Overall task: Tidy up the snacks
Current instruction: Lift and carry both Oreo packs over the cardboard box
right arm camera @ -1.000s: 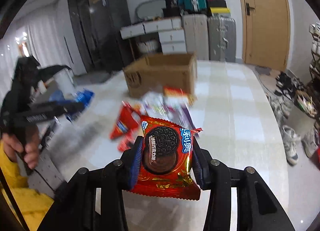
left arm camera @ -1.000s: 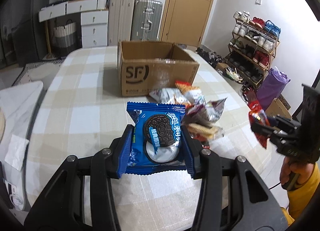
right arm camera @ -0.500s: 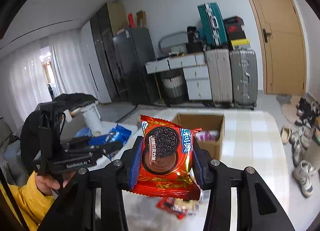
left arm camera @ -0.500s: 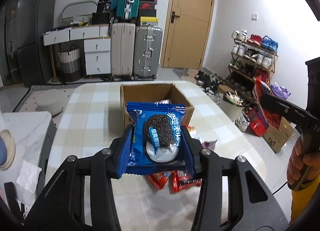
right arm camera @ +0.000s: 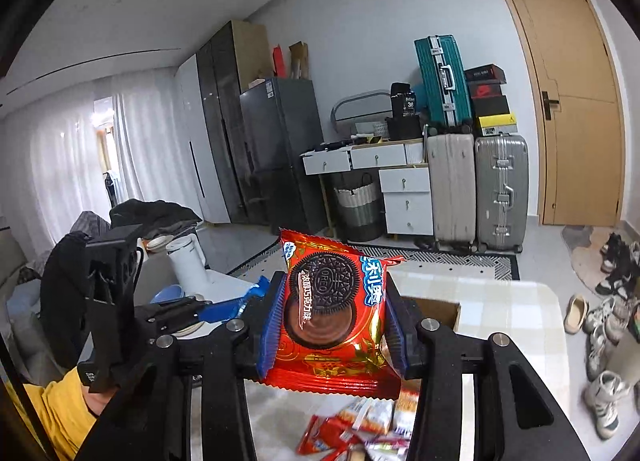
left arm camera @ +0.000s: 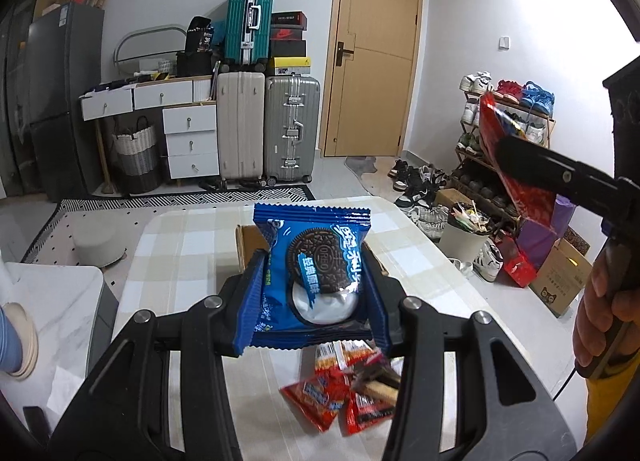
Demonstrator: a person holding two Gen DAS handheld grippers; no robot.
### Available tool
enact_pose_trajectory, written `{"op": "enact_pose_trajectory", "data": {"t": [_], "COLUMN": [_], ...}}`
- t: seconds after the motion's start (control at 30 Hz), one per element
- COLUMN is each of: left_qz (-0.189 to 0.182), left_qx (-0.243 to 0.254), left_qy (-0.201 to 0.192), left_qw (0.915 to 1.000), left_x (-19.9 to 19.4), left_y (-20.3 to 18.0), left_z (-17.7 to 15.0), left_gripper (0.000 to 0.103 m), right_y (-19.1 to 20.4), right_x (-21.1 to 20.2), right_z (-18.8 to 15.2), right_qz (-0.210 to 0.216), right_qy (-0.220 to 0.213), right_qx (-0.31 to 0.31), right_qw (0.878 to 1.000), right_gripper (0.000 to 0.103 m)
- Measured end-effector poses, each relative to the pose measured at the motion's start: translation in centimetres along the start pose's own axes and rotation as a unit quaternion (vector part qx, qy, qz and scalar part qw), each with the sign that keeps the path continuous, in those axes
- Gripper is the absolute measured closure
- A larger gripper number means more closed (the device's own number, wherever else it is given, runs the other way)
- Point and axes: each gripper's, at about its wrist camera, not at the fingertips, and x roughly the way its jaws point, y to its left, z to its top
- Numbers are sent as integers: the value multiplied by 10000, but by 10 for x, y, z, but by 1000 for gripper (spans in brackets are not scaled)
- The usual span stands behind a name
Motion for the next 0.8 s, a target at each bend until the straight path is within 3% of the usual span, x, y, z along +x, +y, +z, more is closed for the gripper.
{"op": "enact_pose_trajectory", "data": {"t": [0.2,0.43,0.8], "left_qz": [69,80,156], "left_qx": [26,-30,-407], "left_qy": [145,549,1420], "left_qw": [9999,9985,9889], "left_x": [47,131,275], "left_y": [4,20,56], "left_z": [31,57,41], "left_gripper": [61,60,60], "right_y": [-12,-47,-115], "right_x": [36,111,212], "right_z": [18,18,-20], "right_qz": [-27,-159,-279], "right_qy": [89,584,1434], "right_qx": [-62,28,487], "right_qw": [9999,9982,9881], "right_gripper": [59,59,59]}}
